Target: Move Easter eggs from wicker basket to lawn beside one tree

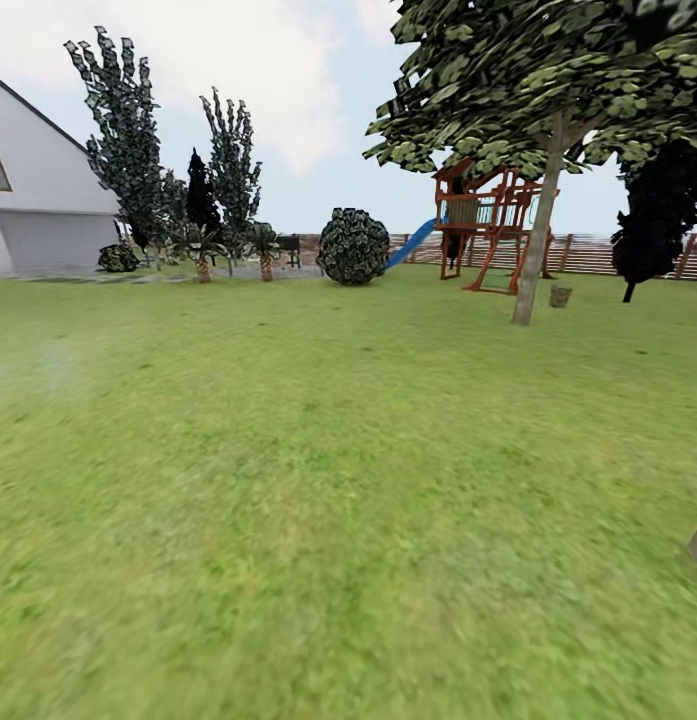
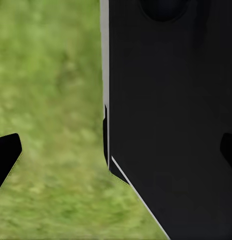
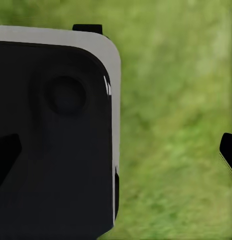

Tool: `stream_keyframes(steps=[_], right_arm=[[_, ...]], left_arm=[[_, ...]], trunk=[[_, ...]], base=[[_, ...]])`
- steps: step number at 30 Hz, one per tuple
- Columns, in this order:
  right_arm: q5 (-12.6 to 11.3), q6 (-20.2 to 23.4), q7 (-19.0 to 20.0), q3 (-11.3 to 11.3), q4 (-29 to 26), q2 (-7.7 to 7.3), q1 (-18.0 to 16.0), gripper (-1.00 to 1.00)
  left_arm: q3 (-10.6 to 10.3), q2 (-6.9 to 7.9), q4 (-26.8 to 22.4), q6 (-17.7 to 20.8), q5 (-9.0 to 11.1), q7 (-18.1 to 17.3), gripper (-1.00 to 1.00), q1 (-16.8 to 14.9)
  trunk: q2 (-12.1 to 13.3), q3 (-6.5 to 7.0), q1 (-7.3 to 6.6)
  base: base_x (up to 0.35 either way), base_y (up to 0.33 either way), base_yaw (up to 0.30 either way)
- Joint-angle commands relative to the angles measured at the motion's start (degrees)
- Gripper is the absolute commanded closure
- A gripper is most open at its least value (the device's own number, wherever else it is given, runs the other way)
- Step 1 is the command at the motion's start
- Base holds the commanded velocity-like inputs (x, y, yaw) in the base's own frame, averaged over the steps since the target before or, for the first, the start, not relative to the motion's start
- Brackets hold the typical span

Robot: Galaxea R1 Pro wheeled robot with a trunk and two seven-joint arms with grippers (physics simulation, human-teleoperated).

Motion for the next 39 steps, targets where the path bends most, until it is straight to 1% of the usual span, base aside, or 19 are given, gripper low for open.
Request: stream_keyframes(steps=[1,34,39], right_arm=[[0.02,0.03,0.00,0.02,0.04,-0.01,-0.04,-1.00],[0.02,0.03,0.00,0.05,0.04,0.07,-0.04,-1.00],[0.02,0.03,0.01,0.05,0.04,0.13,-0.04,-1.00]], left_arm=[[0.03,0.00,-0.10,0.02,0.01,-0.04,-1.00,0.03],[0.03,0.00,-0.10,0.02,0.03,-0.04,-1.00,0.03],[0.03,0.00,-0.10,0.02,0.05,-0.04,-1.00,0.03]], trunk=[[-0.02,-0.05,0.03],[-0.02,-0.05,0.03],[-0.02,-0.05,0.03]], base=[[0.337,0.000,0.000],[0.337,0.000,0.000],[0.337,0.000,-0.119]])
